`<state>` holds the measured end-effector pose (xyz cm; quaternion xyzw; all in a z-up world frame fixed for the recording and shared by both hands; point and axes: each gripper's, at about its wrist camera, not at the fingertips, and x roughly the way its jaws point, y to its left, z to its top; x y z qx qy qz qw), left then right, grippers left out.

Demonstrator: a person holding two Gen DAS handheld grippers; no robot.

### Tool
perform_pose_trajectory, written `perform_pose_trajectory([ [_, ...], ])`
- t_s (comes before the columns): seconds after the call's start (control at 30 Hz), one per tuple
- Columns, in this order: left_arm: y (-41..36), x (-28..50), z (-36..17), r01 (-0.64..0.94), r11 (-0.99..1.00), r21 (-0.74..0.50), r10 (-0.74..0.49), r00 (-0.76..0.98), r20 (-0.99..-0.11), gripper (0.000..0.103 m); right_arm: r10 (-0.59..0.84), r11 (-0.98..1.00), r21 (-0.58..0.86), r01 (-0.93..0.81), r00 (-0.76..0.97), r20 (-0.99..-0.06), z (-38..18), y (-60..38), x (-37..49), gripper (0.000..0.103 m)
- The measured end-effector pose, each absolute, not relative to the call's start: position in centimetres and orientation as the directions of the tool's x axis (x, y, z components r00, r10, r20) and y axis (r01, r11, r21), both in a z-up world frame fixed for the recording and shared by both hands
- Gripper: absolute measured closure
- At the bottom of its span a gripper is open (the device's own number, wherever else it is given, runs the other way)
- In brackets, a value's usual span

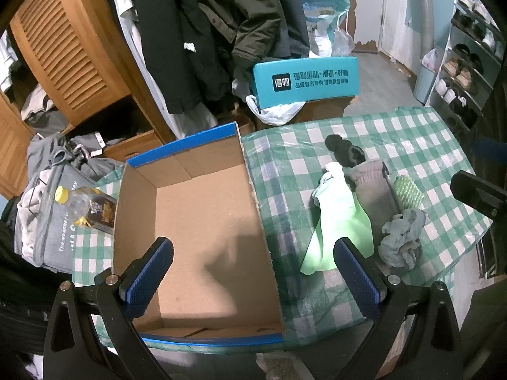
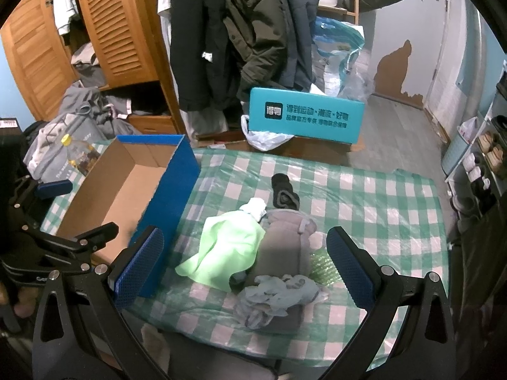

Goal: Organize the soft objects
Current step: 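Move the left tool to the light green cloth while the right tool approaches the grey-white cloth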

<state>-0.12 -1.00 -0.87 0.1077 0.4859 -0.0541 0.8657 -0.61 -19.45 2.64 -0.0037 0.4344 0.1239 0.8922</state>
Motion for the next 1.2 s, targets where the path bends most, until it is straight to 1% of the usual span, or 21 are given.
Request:
perform_pose_trajectory([
  [0.3, -2.5, 0.9, -3.1, 0.225, 0.97, 0.096, -0.014, 0.442, -0.897, 0.001, 0.17, 0.981, 0.084, -0.177, 0.554, -0.815, 0.4, -21.8, 0.1, 0.002],
  [0.47, -4.0, 1.3, -4.3, 0.249, 0.963, 0.106, -0.006, 0.414, -0.91, 0.001, 0.14, 0.986, 0.075, -0.146, 0.509, -0.849, -1.5, -23.0, 0.6, 0.002],
  [0.87, -7.0, 1.9, -6.9, 0.31, 0.945, 0.1, -0.013, 0.344, -0.939, 0.001, 0.144, 0.989, 0.115, -0.094, 0.408, -0.902, -4.8, -24.8, 1.1, 0.002],
  [1.2, -9.1, 2.6, -9.2, 0.341, 0.934, 0.106, 0.001, 0.294, -0.956, 0.001, 0.126, 0.992, 0.114, -0.055, 0.333, -0.935, -7.7, -25.0, 1.7, 0.002],
])
